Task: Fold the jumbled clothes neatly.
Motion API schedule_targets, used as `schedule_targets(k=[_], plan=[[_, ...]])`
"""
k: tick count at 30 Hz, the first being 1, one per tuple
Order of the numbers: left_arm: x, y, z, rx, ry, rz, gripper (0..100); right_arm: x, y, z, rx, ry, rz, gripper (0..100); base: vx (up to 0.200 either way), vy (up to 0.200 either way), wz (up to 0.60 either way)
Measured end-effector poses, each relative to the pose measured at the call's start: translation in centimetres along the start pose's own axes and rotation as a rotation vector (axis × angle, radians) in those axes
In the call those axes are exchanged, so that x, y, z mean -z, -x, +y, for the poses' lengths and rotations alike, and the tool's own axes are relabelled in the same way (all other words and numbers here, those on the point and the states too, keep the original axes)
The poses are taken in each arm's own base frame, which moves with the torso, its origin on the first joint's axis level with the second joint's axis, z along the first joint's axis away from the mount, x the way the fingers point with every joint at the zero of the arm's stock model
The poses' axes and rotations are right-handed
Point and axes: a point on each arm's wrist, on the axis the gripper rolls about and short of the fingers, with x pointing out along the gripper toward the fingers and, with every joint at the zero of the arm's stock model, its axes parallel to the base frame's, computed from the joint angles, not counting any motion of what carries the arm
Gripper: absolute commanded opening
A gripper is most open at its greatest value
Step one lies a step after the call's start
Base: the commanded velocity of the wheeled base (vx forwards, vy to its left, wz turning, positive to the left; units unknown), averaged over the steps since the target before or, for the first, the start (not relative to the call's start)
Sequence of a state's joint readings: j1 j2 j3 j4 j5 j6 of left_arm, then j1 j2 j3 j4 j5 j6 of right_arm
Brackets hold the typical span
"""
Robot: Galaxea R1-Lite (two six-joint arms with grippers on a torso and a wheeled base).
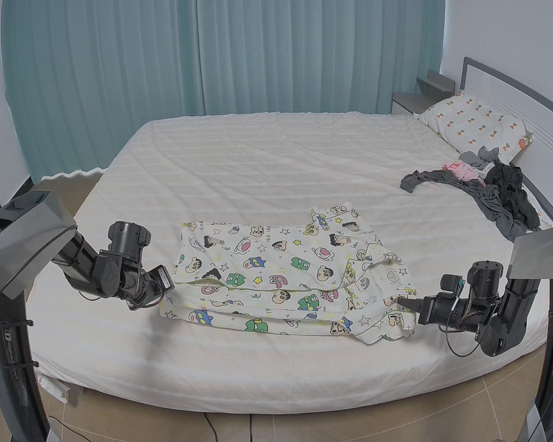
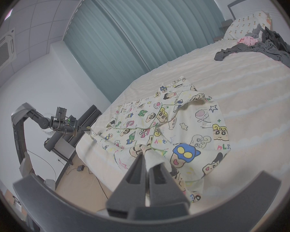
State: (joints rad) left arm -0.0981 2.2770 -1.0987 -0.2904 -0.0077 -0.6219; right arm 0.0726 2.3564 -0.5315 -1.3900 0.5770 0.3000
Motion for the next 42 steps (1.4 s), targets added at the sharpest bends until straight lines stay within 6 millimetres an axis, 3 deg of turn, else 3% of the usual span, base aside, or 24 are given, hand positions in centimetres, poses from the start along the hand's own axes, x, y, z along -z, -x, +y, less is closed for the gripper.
schedule_targets(k=[18,28,29,42], plan=[[-2.7,-3.6,-1.6,0.005,0.121,-0.014,0,-3.6,-3.4,-0.7,0.048,-0.02,-0.034,0,0.0,0.0,0.0],[-3.6,-5.3,-2.2,0.009,0.171,-0.021,0,-4.0,-4.5,-1.0,0.062,-0.014,-0.044,0,0.0,0.0,0.0],[-3.6,-5.4,-2.3,0.01,0.178,-0.022,100,-3.9,-4.6,-1.1,0.067,-0.015,-0.044,0,0.0,0.0,0.0],[-4.3,-6.1,-1.8,0.002,0.242,-0.041,100,-3.5,-5.4,-1.3,0.077,-0.025,-0.043,0,0.0,0.0,0.0]])
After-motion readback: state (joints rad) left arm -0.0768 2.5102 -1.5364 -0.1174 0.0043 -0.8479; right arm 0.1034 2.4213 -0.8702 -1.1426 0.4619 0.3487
